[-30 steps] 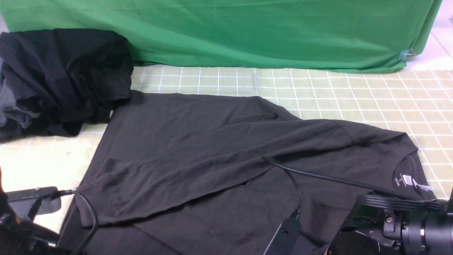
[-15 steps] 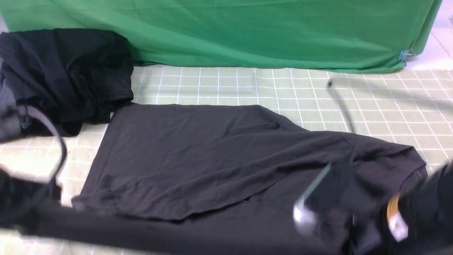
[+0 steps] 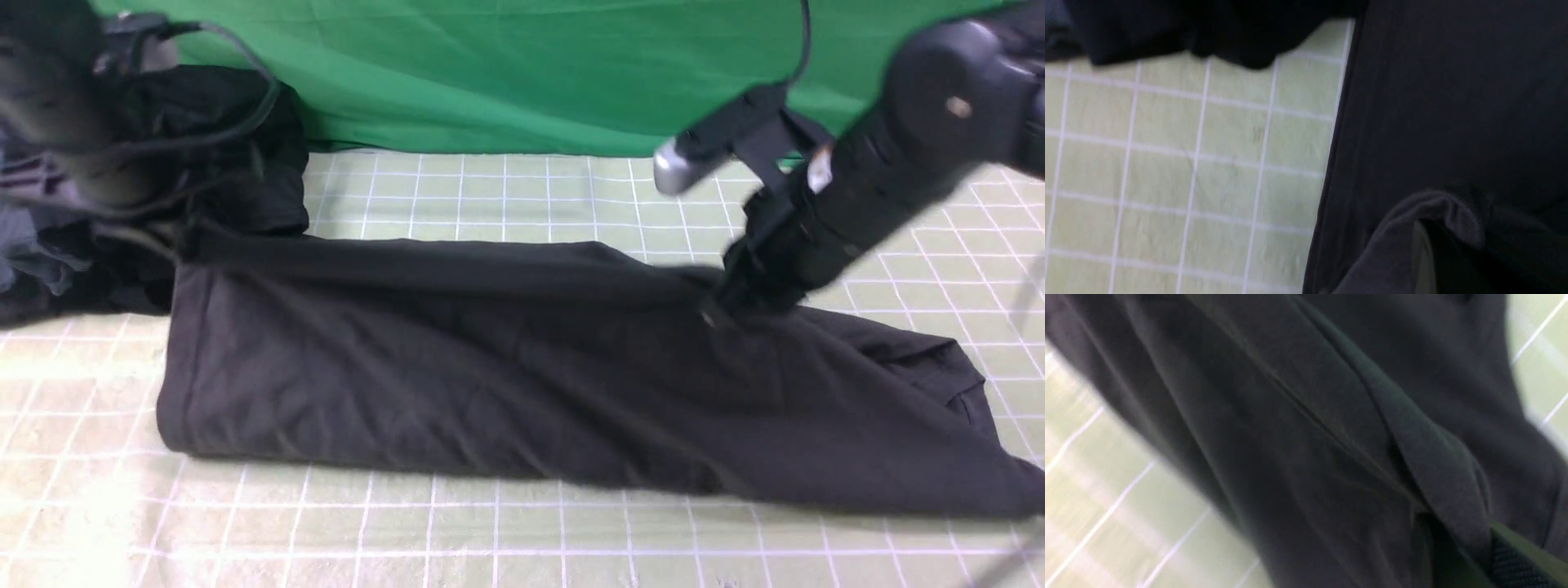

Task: Fold a long-sleeved shirt over a green coffee tablecloth.
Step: 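Fold the black garment in half by bringing its near edge over to the far edge, then pull the folded dark garment lengthwise by its ends to straighten it flat on the table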

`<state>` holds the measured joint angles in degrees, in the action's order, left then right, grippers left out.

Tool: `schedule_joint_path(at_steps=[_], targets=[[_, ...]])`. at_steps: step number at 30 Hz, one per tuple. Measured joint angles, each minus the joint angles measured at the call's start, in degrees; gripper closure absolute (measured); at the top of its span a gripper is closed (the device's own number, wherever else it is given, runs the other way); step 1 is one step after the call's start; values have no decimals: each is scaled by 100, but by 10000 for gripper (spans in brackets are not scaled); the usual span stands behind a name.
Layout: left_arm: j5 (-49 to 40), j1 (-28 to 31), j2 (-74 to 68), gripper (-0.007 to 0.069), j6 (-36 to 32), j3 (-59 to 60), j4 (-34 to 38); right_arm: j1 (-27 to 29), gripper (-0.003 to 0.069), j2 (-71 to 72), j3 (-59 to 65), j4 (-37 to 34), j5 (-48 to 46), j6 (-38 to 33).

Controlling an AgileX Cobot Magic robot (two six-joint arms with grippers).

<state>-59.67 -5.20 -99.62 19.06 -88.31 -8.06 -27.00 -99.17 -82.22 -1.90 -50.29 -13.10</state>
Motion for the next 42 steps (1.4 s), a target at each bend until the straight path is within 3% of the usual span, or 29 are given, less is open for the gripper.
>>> schedule_joint_path(at_steps=[8,16,19,24,28,30,33,36,37,42], targets=[[152,194,-1842,611,-86,-1766,-24,340,613,-1853,-1595,-3,318,-126],[665,200,-2534,585,-108,-2132,-173,367,552,-2737,-2221,132,687,-124],[878,217,-2626,529,-114,-2149,-266,372,476,-2844,-2231,190,912,-35],[958,251,-2670,328,-87,-2258,-592,401,354,-2820,-2250,279,1039,150],[655,251,-2670,214,239,-2736,-936,414,371,-2543,-2261,519,1042,461],[278,263,-2670,199,253,-3087,-980,419,403,-2285,-2287,801,1109,815],[-225,285,-2670,241,-64,-3458,-765,419,434,-1999,-2325,1021,1119,1062],[-760,297,-2670,378,-663,-3687,84,419,469,-1800,-2324,1036,782,1077],[-906,270,-2670,496,-1117,-3688,764,419,510,-1748,-2324,1025,500,1011],[-896,-223,-2670,619,-1972,-3313,1858,453,640,-1737,-2324,1005,-97,890]])
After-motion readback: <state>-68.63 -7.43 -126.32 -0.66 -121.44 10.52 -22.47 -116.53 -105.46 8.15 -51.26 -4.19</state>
